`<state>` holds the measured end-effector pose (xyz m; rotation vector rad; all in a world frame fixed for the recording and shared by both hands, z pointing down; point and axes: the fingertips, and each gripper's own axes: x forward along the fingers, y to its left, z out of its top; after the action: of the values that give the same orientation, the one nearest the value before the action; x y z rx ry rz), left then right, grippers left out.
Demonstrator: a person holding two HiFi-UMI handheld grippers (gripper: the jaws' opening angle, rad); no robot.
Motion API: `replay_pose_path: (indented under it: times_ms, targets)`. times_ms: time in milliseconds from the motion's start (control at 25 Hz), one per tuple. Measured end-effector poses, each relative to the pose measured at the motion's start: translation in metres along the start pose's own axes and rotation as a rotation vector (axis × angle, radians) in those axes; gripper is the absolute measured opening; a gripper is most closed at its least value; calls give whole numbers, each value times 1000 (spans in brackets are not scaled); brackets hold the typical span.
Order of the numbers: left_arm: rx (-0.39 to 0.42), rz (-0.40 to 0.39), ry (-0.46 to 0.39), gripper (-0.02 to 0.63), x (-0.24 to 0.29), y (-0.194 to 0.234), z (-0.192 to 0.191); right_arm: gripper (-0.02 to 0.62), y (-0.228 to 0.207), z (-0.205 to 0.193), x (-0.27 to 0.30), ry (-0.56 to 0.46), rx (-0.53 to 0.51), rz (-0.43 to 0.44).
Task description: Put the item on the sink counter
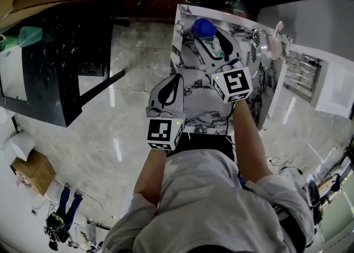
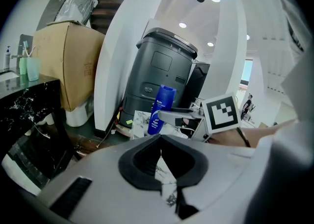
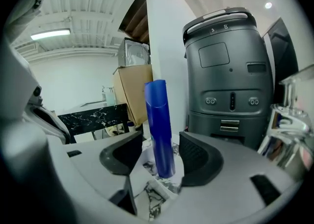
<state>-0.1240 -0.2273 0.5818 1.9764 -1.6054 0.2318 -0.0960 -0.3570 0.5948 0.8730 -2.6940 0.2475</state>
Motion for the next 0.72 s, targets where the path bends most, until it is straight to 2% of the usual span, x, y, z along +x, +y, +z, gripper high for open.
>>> replay_pose_path:
  times_ms: [720]
  targets:
    - [25,-54,1,9,-10,-12,-8,215,19,-21,-40,26,66,-61]
